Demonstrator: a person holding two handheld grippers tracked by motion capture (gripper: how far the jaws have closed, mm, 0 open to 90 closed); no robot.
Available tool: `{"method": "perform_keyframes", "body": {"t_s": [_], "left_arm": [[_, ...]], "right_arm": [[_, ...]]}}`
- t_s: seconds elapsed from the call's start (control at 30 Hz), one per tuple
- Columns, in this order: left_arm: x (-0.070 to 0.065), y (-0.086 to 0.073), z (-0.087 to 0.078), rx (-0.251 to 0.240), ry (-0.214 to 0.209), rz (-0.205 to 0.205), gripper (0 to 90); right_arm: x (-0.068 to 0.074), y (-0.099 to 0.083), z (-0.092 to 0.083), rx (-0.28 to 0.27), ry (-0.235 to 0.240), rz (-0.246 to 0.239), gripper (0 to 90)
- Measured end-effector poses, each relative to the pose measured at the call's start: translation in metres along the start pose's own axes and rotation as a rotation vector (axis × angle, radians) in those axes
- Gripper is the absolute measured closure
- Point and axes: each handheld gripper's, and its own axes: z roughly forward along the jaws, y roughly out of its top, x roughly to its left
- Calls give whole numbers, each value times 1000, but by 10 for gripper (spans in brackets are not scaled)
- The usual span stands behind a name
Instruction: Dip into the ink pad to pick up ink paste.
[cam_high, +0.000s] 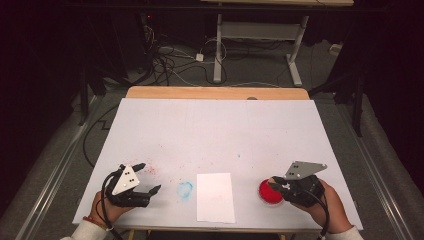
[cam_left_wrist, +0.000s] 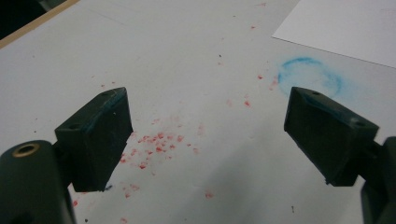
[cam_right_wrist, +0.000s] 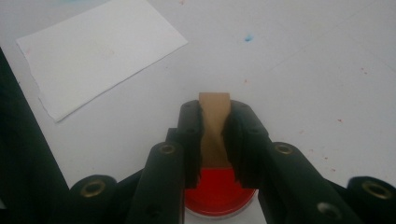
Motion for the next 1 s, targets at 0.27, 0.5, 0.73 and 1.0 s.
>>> {"method": "perform_keyframes", "body": {"t_s": [0.27, 0.5, 0.73, 1.0], "left_arm": [[-1, 0, -1, 6, 4, 2, 143], [-2, 0, -1, 13, -2, -5, 143], [-3, 2, -1, 6, 3, 11, 143], [-4, 3, 0, 6, 0, 18, 143]], "right_arm": [[-2, 1, -3, -9, -2, 7, 759], [-1, 1, 1, 9, 6, -1, 759], [0, -2, 2, 26, 5, 4, 759], [-4, -14, 27, 115, 28, 14, 759]]}}
